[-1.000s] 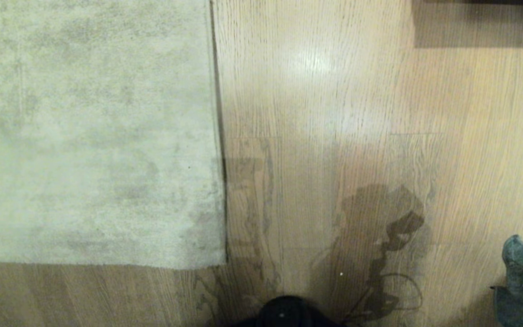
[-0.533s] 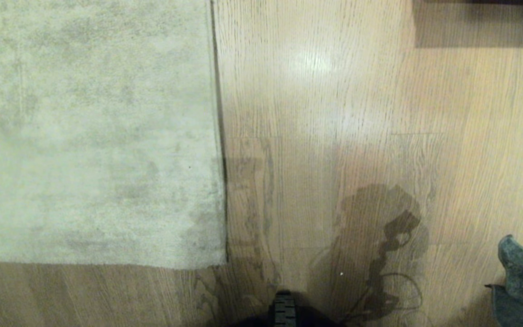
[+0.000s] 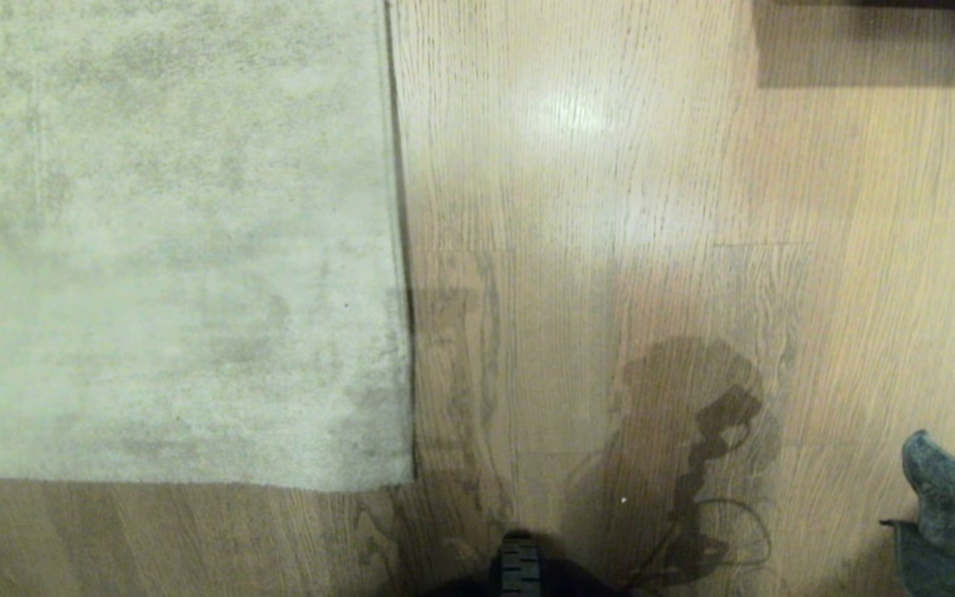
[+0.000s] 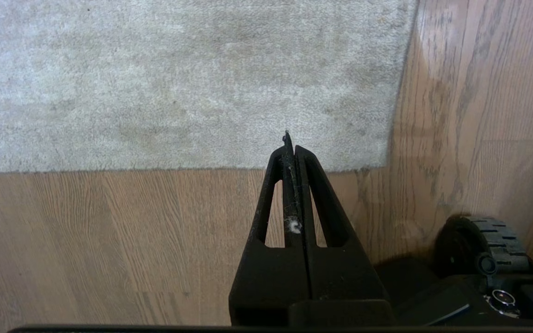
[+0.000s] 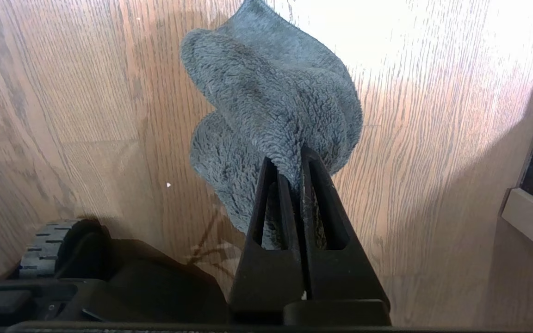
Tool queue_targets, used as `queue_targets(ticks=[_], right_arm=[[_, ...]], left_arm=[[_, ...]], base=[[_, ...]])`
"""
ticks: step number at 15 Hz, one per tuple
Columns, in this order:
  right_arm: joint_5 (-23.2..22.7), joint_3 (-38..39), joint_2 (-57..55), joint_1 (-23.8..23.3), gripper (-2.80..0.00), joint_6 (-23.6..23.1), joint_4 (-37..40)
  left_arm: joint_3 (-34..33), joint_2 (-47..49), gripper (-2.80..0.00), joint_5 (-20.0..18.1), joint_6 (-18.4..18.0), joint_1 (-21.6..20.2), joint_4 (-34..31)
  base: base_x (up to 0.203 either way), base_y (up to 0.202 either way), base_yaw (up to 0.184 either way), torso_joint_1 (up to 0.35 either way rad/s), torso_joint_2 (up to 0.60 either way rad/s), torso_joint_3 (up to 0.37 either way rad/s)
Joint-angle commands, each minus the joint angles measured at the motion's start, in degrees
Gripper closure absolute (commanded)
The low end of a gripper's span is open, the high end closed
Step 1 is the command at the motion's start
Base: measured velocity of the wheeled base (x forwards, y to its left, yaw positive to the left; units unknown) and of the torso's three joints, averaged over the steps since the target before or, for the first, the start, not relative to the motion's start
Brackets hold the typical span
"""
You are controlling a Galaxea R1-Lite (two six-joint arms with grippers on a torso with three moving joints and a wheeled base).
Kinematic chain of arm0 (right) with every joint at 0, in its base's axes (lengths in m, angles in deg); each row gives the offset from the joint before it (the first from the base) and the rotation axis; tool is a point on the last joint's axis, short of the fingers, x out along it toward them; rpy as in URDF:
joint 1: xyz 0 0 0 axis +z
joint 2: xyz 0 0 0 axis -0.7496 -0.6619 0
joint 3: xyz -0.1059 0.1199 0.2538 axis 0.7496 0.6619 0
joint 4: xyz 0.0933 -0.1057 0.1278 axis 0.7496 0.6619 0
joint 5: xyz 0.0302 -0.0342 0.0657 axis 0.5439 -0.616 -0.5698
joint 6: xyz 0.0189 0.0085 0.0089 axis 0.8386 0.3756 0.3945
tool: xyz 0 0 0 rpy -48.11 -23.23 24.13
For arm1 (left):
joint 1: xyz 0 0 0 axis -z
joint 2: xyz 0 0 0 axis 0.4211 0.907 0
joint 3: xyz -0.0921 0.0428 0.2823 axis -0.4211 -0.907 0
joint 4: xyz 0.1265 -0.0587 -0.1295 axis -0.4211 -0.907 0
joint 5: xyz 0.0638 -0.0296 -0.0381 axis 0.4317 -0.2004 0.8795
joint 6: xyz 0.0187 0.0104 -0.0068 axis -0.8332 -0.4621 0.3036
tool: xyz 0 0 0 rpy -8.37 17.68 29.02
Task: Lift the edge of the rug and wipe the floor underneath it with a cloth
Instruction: Put down the rag
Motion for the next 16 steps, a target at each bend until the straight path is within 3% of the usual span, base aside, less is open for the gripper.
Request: queue_targets(ticks=[1,8,10,16], right_arm=[[-0.01,0.00,-0.07,0.06,0.00,0.74,-0.16],[-0.16,-0.16,-0.07,0.06,0.00,1.68,-0.16],[-2.34,-1.74,-1.15,-0.01,0.00,1.49,0.22],[-4.42,-7.06,-17.34,0.20,0.00,1.14,-5.48]], left_arm=[[0.00,0.06,0.00,-0.06,0.05,-0.01,-0.01],[0.00,0.02,0.00,-0.01,0.05,-0.01,-0.01],[0.00,0.06,0.00,0.00,0.05,-0.01,-0.01],[0.00,0.06,0.00,0.03,0.05,-0.01,-0.01]], base=[[0.000,0.000,0.000,0.000,0.00,0.000],[0.000,0.000,0.000,0.000,0.00,0.000],[0.000,0.000,0.000,0.000,0.00,0.000],[0.000,0.000,0.000,0.000,0.00,0.000]])
